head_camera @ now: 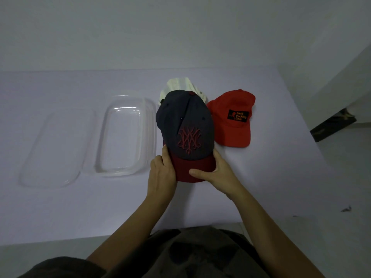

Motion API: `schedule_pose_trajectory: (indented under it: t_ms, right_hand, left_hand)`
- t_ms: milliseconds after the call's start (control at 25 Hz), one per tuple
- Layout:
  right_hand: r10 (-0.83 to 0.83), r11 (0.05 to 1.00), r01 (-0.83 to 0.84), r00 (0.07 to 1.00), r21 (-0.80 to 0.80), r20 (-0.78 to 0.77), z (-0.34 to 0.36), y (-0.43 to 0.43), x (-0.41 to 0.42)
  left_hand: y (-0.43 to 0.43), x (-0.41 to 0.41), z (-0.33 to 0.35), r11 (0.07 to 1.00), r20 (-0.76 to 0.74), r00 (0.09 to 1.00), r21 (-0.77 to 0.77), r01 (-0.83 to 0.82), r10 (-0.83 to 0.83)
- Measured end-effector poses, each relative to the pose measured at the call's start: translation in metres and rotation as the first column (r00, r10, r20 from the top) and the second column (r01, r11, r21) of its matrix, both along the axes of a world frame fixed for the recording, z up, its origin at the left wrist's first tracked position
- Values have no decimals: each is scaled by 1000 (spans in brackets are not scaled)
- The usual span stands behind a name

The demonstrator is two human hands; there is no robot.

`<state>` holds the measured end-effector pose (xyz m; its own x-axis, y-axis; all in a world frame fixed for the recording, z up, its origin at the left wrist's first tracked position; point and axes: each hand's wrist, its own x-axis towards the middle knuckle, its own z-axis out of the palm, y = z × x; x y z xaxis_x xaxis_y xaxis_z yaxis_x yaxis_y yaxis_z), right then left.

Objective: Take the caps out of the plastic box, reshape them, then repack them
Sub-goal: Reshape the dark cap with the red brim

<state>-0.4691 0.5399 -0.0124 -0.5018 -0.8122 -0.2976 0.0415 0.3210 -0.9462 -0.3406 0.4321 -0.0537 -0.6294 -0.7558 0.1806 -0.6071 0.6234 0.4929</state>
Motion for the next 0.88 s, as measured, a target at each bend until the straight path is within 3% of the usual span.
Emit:
schedule_pose_trajectory:
  t_ms: [160, 240, 360, 440, 480, 520, 560, 600, 640, 680, 800, 880]
  right_hand:
    - [-25, 999, 25, 1000, 48, -6, 3, 3, -2]
    - [-25, 997, 26, 1000, 70, -10, 3, 5, -4]
    - [9, 998, -9, 1000, 68, -1, 3, 5, -6]
    - [38, 999, -39, 999, 28, 13, 6, 5, -13]
    - [44, 999, -44, 999, 9, 22, 7, 5, -19]
    - [44, 999, -44, 999, -2, 26, 8, 5, -23]
    - [46, 999, -46, 999, -4, 23, 7, 6, -27]
    - [51, 999, -51, 999, 1, 14, 7, 7, -29]
    - [52, 999, -52, 999, 12, 6, 6, 6, -28]
    - [47, 999, -47, 999, 20, -8, 4, 6, -25]
    - [6, 1000, -6, 997, -1, -82, 1, 1, -12]
    - [-1, 1000, 0, 995, -9, -101, 1, -3, -7]
  left_hand:
    - [-3, 0, -9, 994, 9, 1000, -109, 18, -17]
    - [-1, 0, -8, 996, 6, 999, -87, 33, -33]
    - [1, -1, -9, 998, -51, 998, 38, 43, -41]
    - [1, 0, 0, 961, -201, 973, 228, 155, -109]
    - [2, 1, 9, 897, -292, 952, 389, 210, -96]
    - [2, 1, 18, 775, -367, 930, 582, 247, -21]
    - [1, -1, 29, 579, -433, 889, 767, 276, 150]
    - [-2, -5, 35, 361, -436, 820, 881, 305, 371]
    - [-7, -9, 37, 229, -394, 762, 919, 320, 514]
    - [-13, -13, 39, 209, -377, 747, 926, 315, 548]
    - [-20, -22, 46, 503, -356, 906, 840, 205, 227]
    - [-20, -26, 46, 620, -315, 928, 774, 130, 199]
